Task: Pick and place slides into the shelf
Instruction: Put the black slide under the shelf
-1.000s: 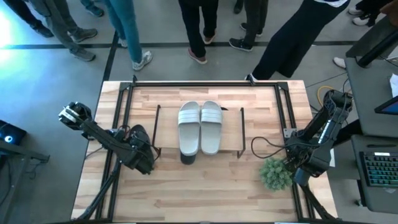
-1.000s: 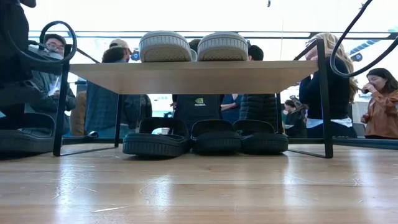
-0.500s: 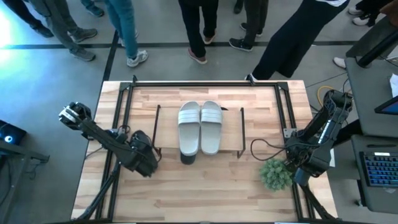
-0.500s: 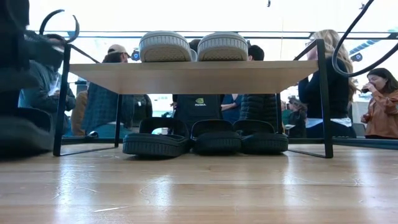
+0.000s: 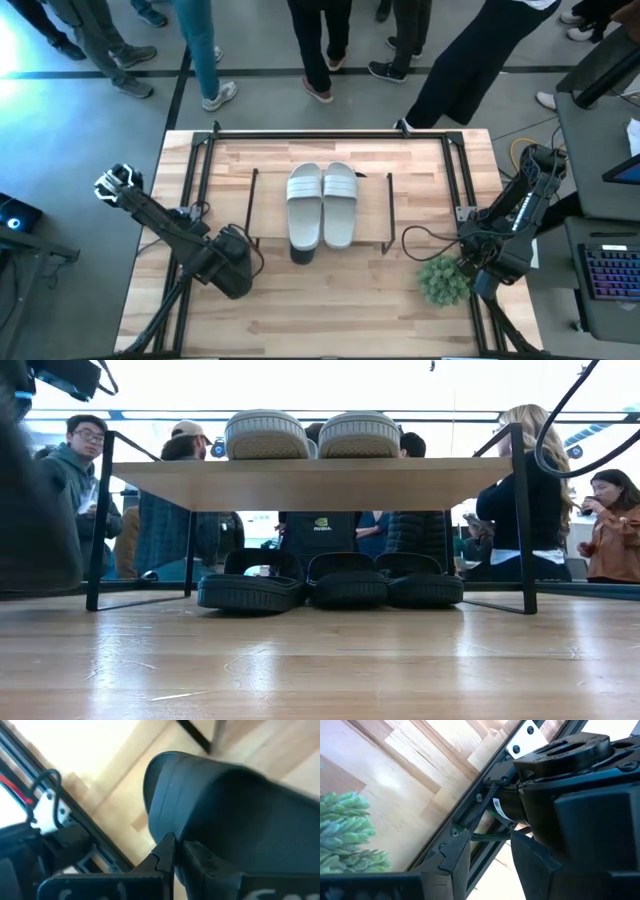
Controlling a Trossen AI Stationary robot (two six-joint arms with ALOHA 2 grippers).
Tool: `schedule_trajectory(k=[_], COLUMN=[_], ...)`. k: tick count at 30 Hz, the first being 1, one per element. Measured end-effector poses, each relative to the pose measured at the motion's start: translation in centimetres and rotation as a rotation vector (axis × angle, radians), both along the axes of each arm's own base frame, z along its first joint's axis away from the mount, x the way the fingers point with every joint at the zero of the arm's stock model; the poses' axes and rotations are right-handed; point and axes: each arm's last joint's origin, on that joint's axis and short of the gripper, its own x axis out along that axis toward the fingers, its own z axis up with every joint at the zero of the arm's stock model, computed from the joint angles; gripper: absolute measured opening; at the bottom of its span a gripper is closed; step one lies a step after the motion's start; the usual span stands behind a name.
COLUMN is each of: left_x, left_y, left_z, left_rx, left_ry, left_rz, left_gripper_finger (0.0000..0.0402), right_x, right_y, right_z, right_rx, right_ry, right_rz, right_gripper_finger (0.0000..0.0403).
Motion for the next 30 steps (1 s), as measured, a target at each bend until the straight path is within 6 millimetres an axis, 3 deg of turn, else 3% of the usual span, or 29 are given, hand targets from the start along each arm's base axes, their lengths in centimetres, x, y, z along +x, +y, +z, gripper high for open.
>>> schedule_trajectory(k=[5, 19, 23, 30], left_x=[0.8, 5.9, 7.0, 8.4], left_y=[-2.0, -11.2, -12.1, -12.7], left_z=[0.3, -1.7, -2.1, -3.2], left_rx=[-0.015, 0.079, 0.231, 0.264], left_ry=[-0.004, -0.001, 0.021, -0.034], left_rz=[0.014, -0.121, -0.185, -0.23], left_gripper_finger=[0.0, 0.0, 0.0, 0.0], right_x=[-0.1, 0.4, 0.4, 0.3], right_y=[0.1, 0.4, 0.3, 0.2], right_z=[0.3, 4.5, 4.8, 4.8], right_rx=[0.021, 0.187, 0.202, 0.21], right_ry=[0.001, -0.144, -0.148, -0.142], right_rz=[0.032, 0.174, 0.215, 0.242], right_gripper_finger=[0.0134, 0.0134, 0.0134, 0.0134])
